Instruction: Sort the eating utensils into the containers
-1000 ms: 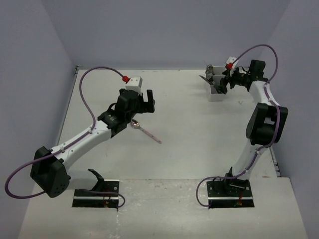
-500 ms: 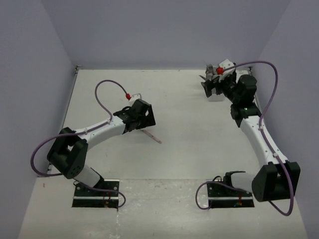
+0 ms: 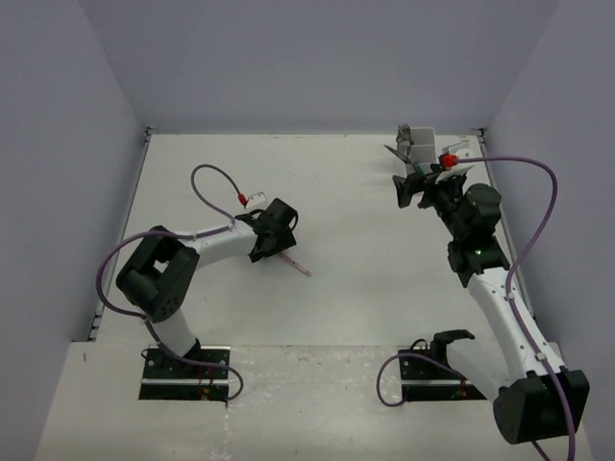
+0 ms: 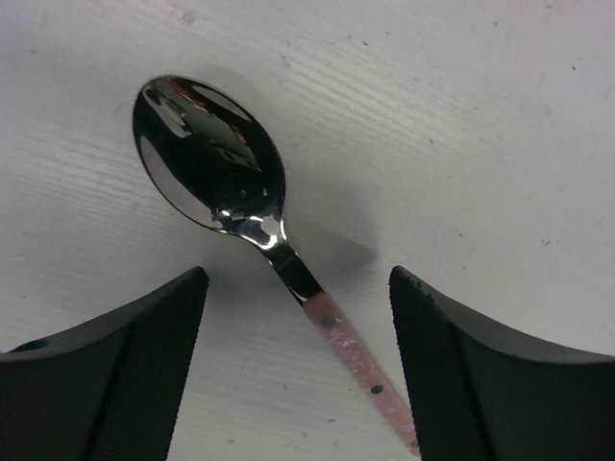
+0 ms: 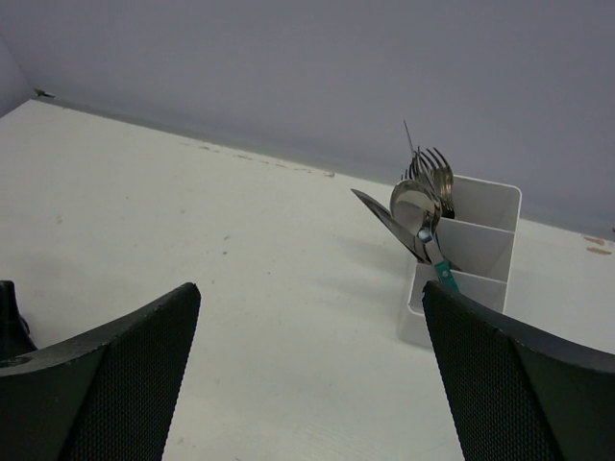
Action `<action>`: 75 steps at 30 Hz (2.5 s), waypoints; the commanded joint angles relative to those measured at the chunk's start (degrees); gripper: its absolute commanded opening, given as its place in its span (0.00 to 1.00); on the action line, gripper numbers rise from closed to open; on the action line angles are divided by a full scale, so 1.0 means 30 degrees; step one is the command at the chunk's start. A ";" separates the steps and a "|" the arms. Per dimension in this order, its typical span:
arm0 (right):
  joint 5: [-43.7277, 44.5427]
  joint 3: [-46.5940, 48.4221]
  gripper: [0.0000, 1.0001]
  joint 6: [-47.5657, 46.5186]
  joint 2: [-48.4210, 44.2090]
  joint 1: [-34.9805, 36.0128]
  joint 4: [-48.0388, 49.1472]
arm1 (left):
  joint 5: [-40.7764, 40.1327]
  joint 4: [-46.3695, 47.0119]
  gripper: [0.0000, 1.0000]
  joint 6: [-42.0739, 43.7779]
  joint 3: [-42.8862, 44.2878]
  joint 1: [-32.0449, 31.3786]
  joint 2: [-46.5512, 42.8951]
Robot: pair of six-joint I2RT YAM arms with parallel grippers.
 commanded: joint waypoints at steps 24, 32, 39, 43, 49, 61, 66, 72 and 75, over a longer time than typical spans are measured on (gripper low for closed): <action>-0.2180 -0.0413 0.99 0.2287 -0.1139 0.1708 -0.1831 | -0.2221 0.0387 0.00 0.3529 0.2155 -0.0280 -0.1291; -0.7720 -0.0768 0.99 0.3225 0.1461 0.3694 -0.2827 | -0.0169 0.3556 0.00 0.5910 0.1657 -0.0808 -0.5313; -0.5567 0.1222 0.99 0.4281 0.4220 0.6074 -0.3964 | -0.0808 0.3826 0.00 0.6382 0.1774 -0.1571 -0.6165; 0.1635 0.2890 0.99 0.4807 0.5625 0.6074 -0.7764 | -0.1104 0.3326 0.00 0.6116 0.1247 -0.1571 -0.6195; 0.2091 0.5086 0.99 0.2469 0.9573 0.6133 -0.9765 | -0.0581 0.2943 0.84 0.6789 0.0430 -0.1338 -0.6341; 0.3934 1.0510 0.96 0.1204 1.8044 0.7478 -1.4221 | -0.0694 0.2709 1.00 0.6614 -0.1565 0.0362 -0.7922; 0.4432 1.1448 0.87 0.1469 1.9572 0.8211 -1.5217 | -0.1016 0.2739 1.00 0.6819 -0.2239 0.1036 -0.8567; 0.5226 1.3176 0.21 0.1821 2.1449 0.8593 -1.6245 | -0.1105 0.2739 1.00 0.6878 -0.2562 0.1651 -0.8860; 0.5108 1.3383 0.00 0.1209 2.1363 0.8594 -1.5924 | -0.1571 0.2476 1.00 0.6994 -0.2708 0.1944 -0.9152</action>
